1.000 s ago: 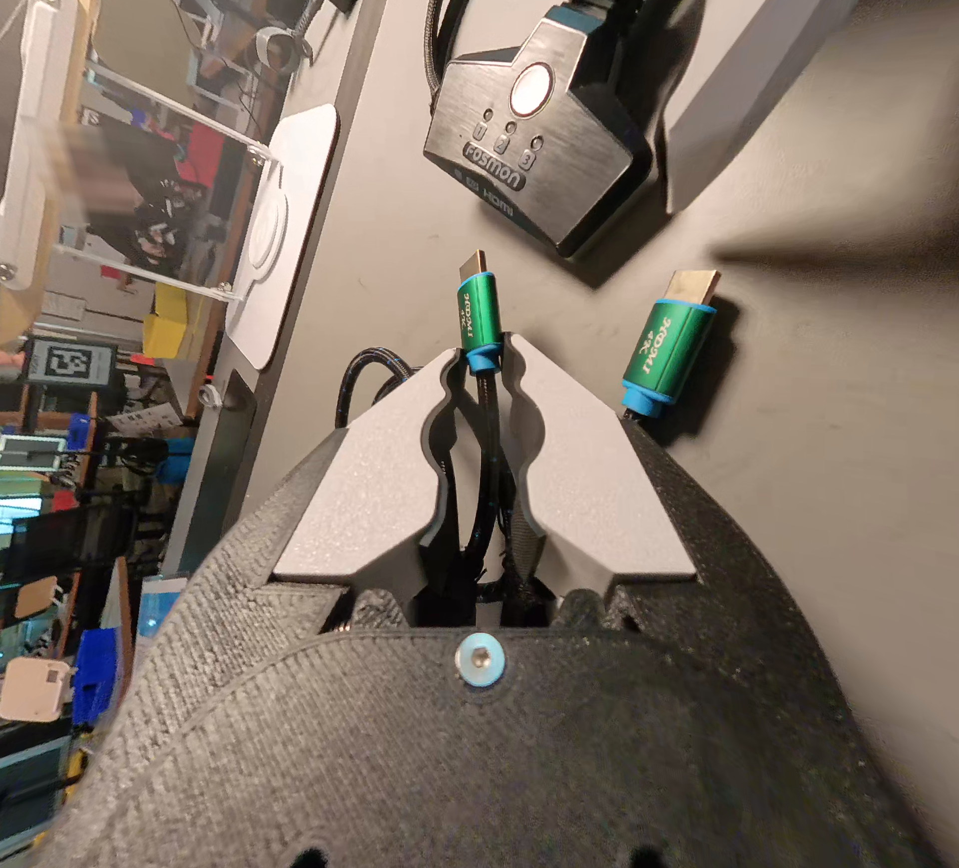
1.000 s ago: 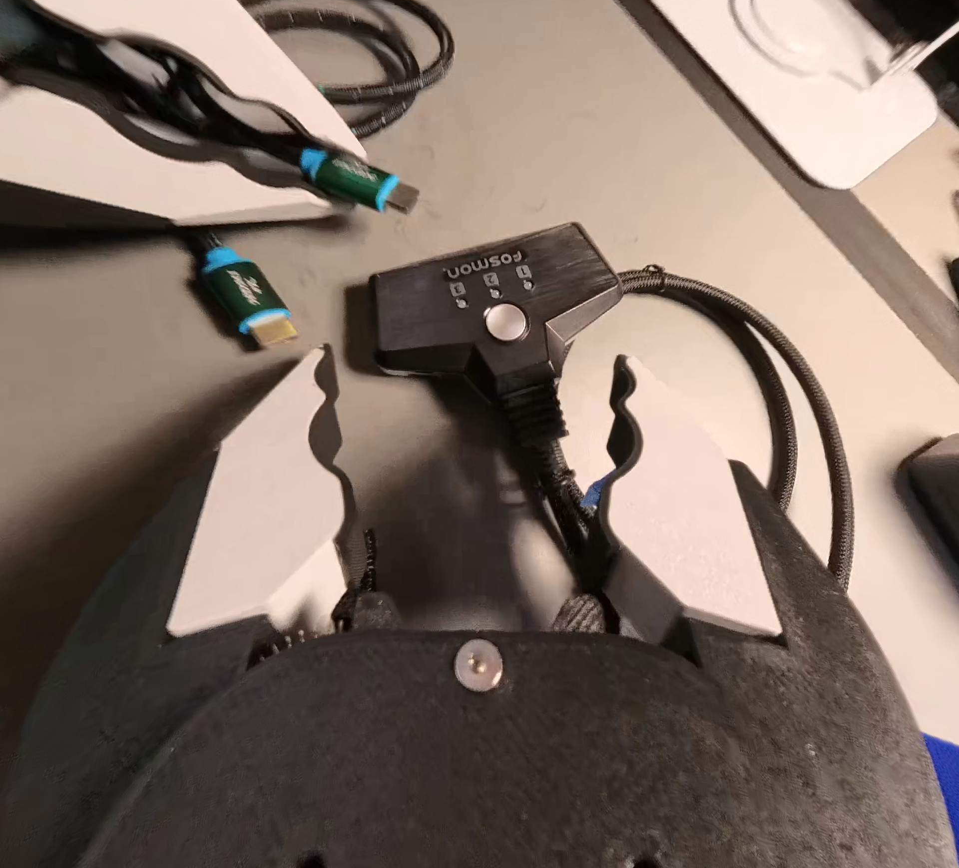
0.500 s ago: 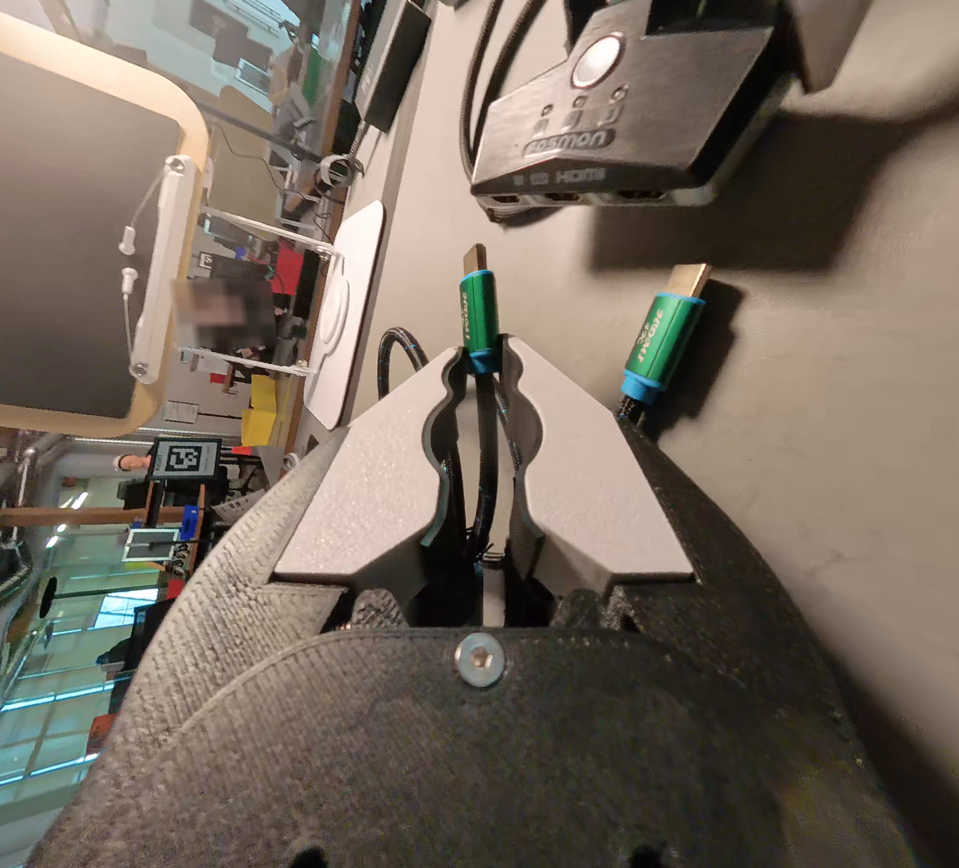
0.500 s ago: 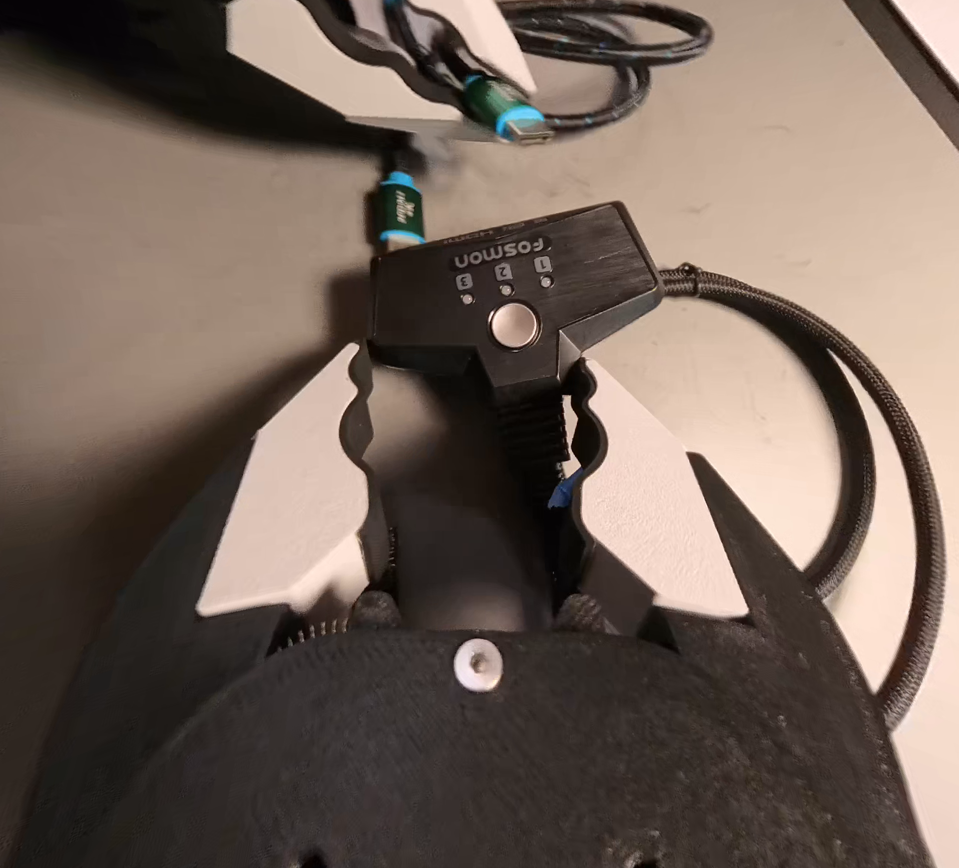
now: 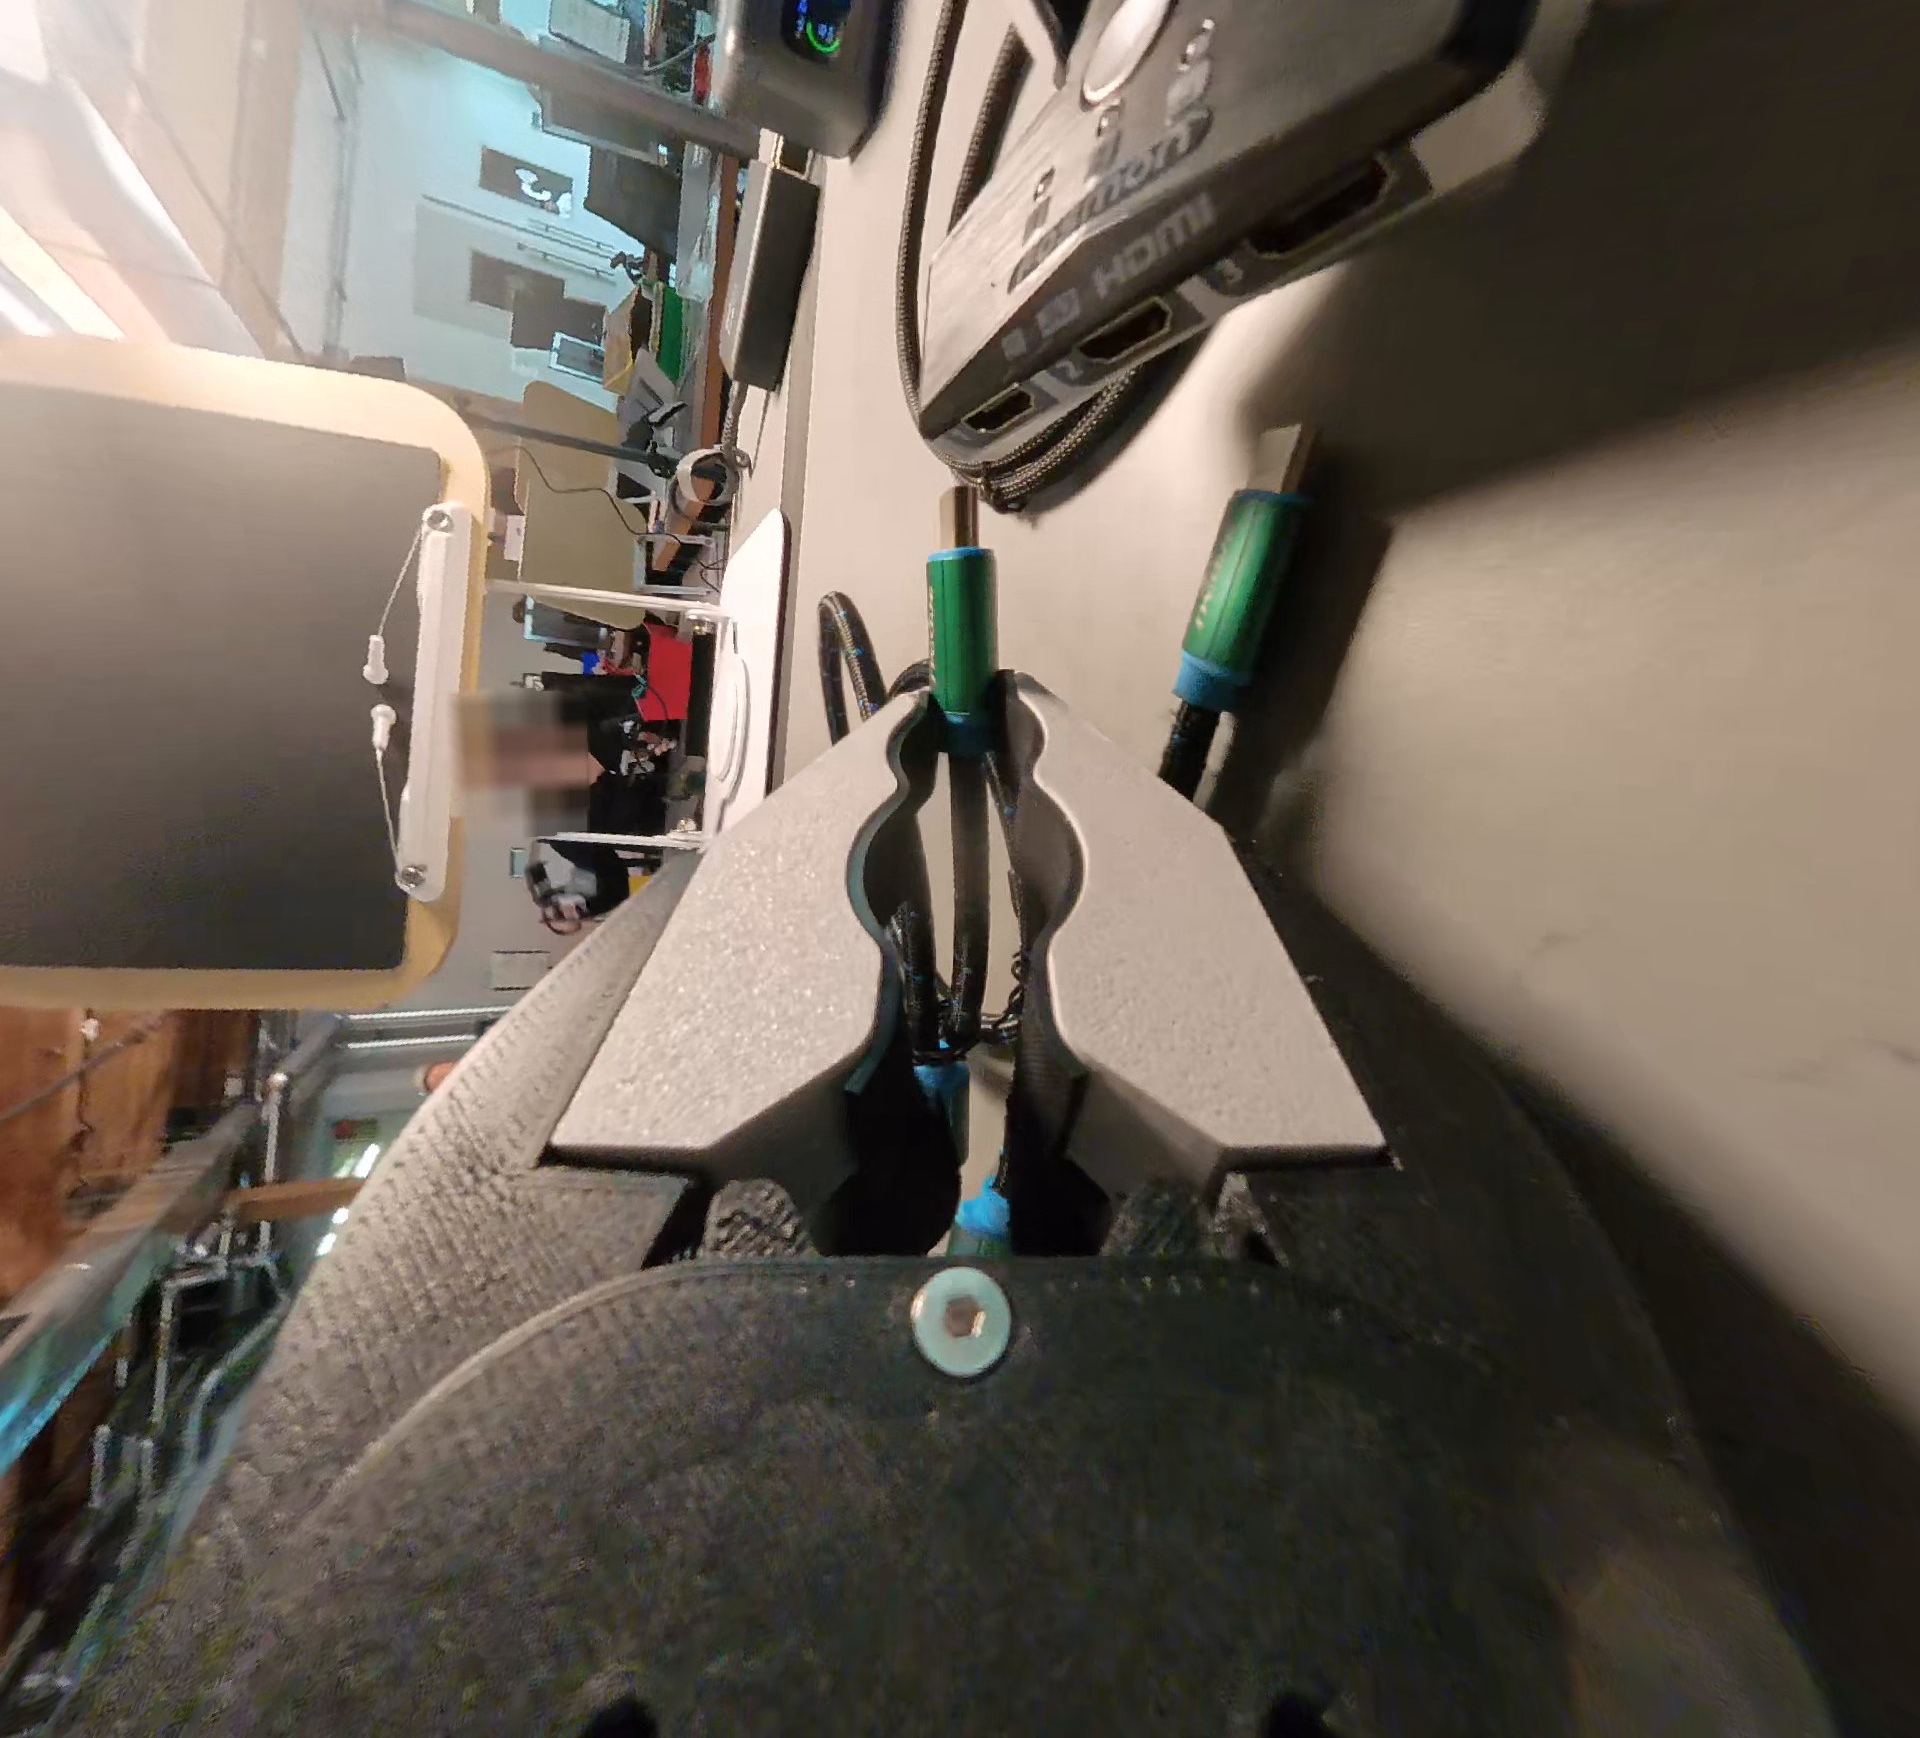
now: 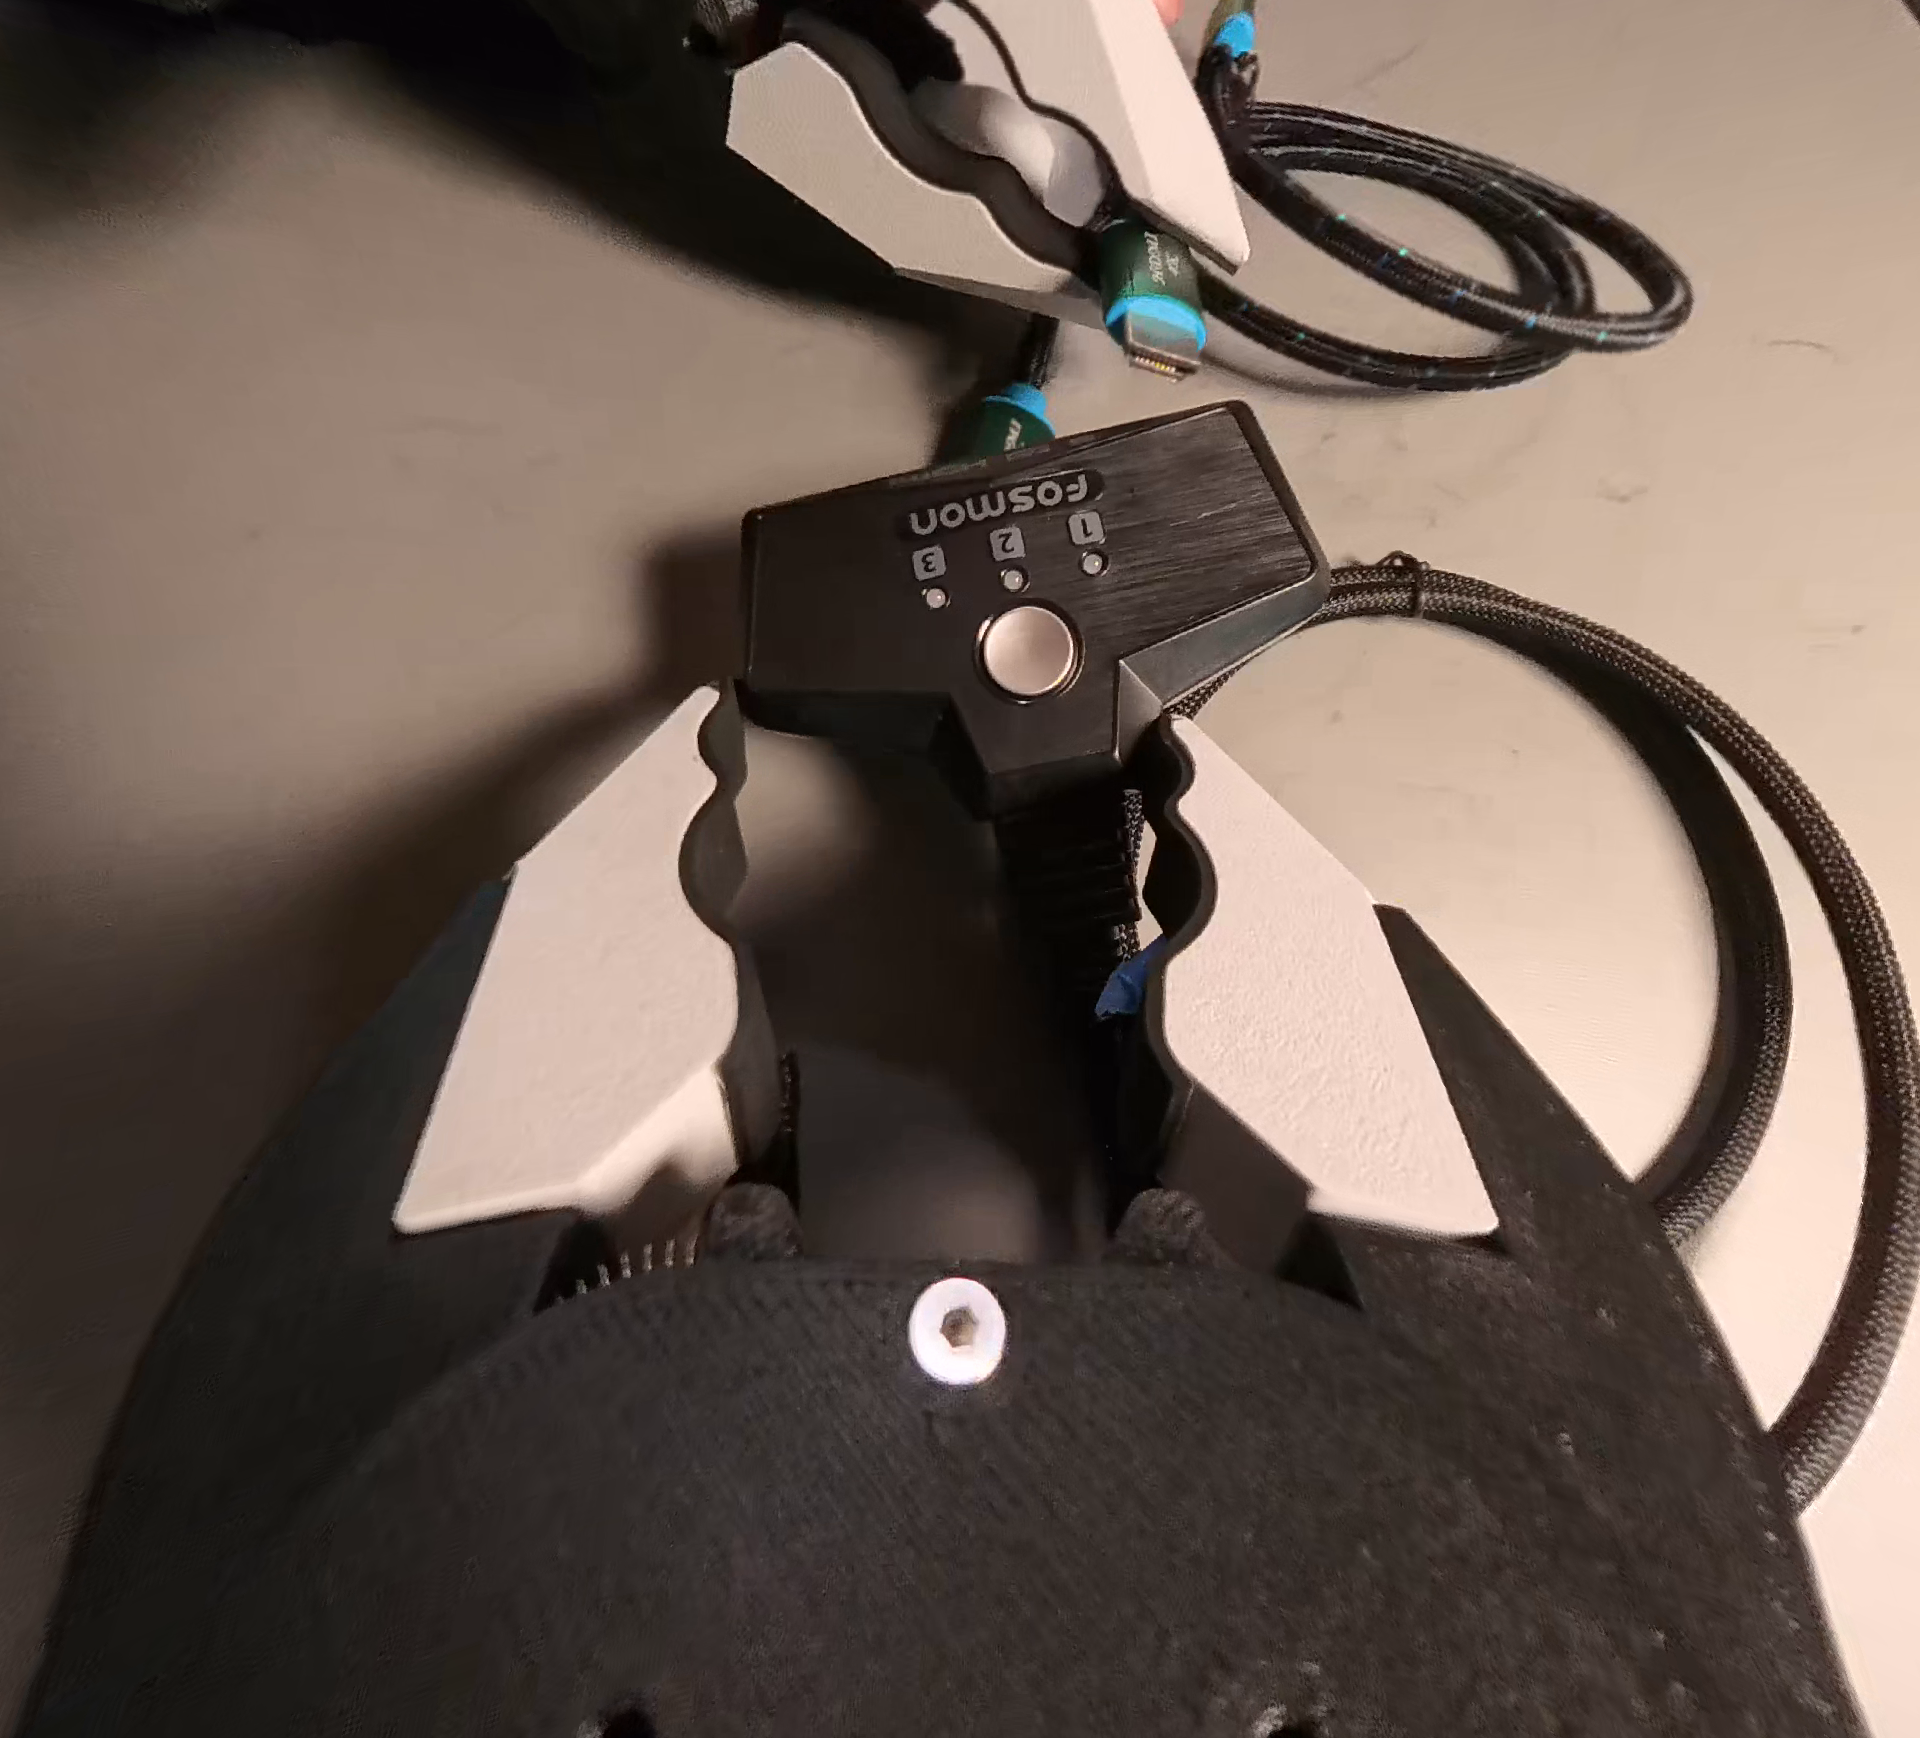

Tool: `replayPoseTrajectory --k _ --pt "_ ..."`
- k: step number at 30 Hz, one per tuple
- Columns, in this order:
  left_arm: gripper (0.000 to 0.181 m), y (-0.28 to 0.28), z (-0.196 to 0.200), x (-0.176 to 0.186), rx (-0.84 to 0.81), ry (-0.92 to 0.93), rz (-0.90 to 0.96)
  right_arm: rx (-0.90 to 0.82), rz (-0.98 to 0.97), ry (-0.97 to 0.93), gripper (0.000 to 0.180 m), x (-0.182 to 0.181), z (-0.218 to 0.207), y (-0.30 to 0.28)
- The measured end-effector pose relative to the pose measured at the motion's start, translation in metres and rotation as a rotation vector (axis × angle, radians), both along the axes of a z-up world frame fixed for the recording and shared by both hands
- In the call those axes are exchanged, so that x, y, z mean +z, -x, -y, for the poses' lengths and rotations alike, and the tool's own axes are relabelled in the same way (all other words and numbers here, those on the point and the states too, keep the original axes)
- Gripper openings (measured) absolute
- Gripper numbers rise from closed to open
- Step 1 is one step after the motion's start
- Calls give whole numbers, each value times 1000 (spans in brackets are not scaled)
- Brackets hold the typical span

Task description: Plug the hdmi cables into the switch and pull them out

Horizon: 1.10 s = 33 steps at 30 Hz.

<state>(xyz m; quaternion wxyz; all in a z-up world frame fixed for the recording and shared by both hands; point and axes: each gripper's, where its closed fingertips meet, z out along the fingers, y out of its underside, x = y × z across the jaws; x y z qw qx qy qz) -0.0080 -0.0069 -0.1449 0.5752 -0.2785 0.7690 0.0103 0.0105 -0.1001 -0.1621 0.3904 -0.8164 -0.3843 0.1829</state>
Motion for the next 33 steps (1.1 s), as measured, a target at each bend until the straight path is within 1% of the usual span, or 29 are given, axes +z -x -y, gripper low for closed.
replayPoseTrajectory --k 5,10,19,25,27,29,33 --pt "11 -1 11 1 -43 -65 -19 39 -32 33 80 1 8 3" --pt "11 -3 15 -1 -43 -100 -26 26 -65 67 79 3 9 2" --pt "11 -8 10 -1 32 -198 -39 -42 -90 142 78 2 7 2" --pt "11 -9 7 -5 87 -175 -56 -70 -78 158 78 0 6 2" --pt "11 -9 7 -6 116 -141 -53 -71 -76 160 78 0 6 1" --pt "11 -9 8 -9 128 -69 -55 -69 -74 161 78 0 6 1" --pt "23 -3 12 -17 131 248 -91 -64 -76 161 79 0 6 1"
